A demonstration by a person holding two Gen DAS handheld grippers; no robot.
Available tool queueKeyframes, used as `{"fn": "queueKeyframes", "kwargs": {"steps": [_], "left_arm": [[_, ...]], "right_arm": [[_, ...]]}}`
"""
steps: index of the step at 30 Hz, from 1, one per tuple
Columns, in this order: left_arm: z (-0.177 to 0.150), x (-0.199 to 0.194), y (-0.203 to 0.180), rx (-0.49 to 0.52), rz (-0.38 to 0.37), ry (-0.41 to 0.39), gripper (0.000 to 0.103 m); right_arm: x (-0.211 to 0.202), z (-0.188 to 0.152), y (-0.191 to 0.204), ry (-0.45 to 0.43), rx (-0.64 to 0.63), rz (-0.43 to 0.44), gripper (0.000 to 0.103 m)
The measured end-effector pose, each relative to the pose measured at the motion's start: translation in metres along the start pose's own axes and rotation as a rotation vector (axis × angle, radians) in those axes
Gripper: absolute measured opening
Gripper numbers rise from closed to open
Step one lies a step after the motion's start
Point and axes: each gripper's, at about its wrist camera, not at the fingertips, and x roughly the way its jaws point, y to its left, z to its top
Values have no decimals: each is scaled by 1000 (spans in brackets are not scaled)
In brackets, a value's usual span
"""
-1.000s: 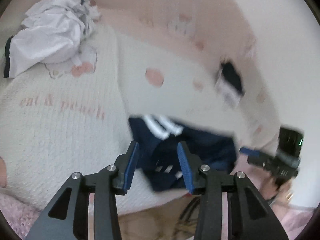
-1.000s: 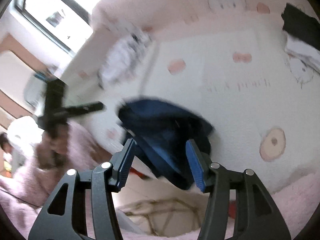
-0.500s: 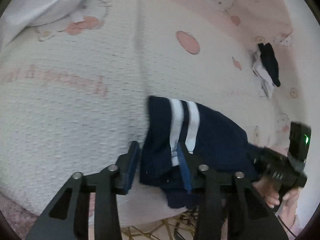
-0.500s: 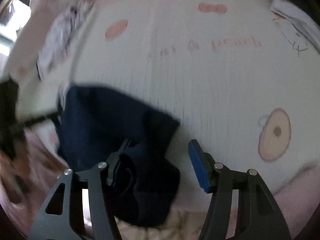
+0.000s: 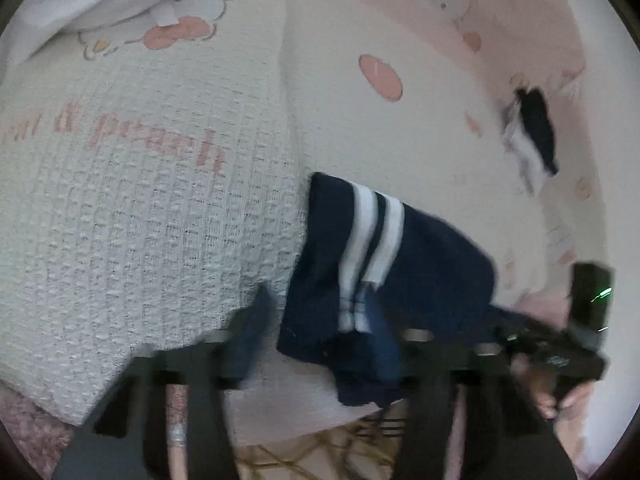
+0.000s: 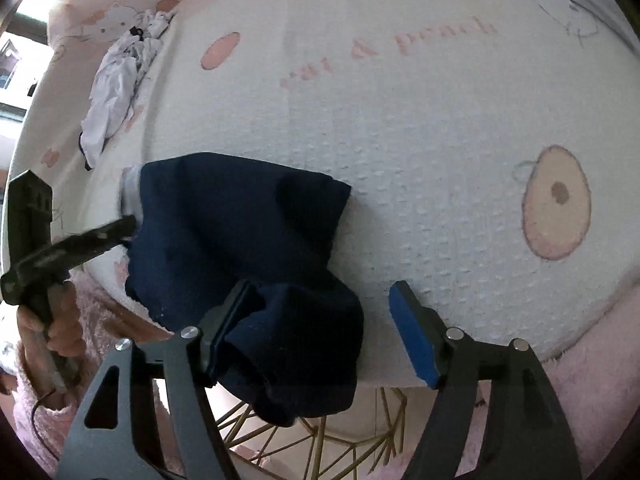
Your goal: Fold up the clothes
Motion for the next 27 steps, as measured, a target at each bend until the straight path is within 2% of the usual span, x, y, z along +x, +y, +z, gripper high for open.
{"fn": "queueKeyframes", "kwargs": {"steps": [2,3,8,11,13,16,18,20,21,23,25,26,27], "left_arm": [[-1,-1,-3,10,8,-11,19],[-2,-1,-4,16,11,-16,18],[-8,-11,-4,14,10,-38,14],[-14,-12,-5,14,31,-25,14],[-18,-12,-5,14,45,-16,14],[-24,-12,-6,14,65,-3,14],[-28,-12,-7,14,79,5,14],[-32,-12,-7,14,93,14,16],[-33,-13,-7,14,100,18,20],[-32,-6,-10,26,147,32,34],[-29,-3,-12,32,180,43,39],[-29,-5,-12,26,187,43,44],[-29,-12,-9,11,204,33,52]], "right_arm": [[1,-1,10,5,-58,41,40],[2,-3,18,9,-100,52,35],[-5,-2,31,-34,-168,9,23],[-18,-7,25,-75,-142,50,18],[-23,-12,20,-93,-123,84,18],[-24,-19,23,-81,-118,80,18],[-15,-23,28,-46,-134,39,19],[-4,-24,34,-5,-165,-41,24],[4,-24,37,13,-178,-88,35],[16,-22,41,35,-193,-160,48],[14,-19,38,42,-175,-146,53],[12,-18,33,50,-153,-132,59],[8,-16,25,53,-116,-103,59]]}}
